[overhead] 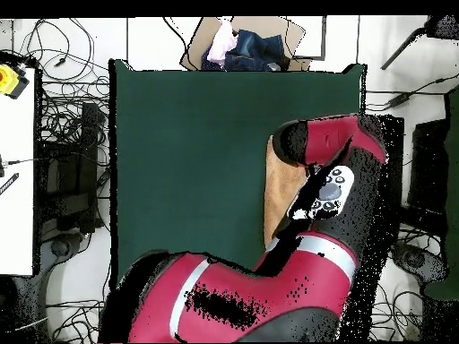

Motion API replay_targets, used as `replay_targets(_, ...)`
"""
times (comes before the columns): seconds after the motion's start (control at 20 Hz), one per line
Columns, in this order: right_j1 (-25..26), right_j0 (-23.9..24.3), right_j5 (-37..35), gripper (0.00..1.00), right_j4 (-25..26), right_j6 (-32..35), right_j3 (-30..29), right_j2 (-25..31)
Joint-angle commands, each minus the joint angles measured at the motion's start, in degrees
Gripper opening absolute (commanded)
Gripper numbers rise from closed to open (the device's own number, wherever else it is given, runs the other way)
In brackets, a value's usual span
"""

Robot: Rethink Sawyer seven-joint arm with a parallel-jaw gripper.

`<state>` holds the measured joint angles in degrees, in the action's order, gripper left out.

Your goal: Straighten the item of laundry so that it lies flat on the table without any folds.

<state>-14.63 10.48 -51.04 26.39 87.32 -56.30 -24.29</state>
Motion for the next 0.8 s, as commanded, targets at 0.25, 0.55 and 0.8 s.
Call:
replay_targets(0.25,-6.10,4.87,11.51,1.00,-7.35,-1.00,-15.09,17.25)
replay_targets(0.55,-10.85,9.27,16.13,1.00,-9.69,-3.80,-21.18,24.26)
replay_targets(0.8,-11.69,9.72,16.86,1.00,-8.42,-1.05,-21.83,24.34)
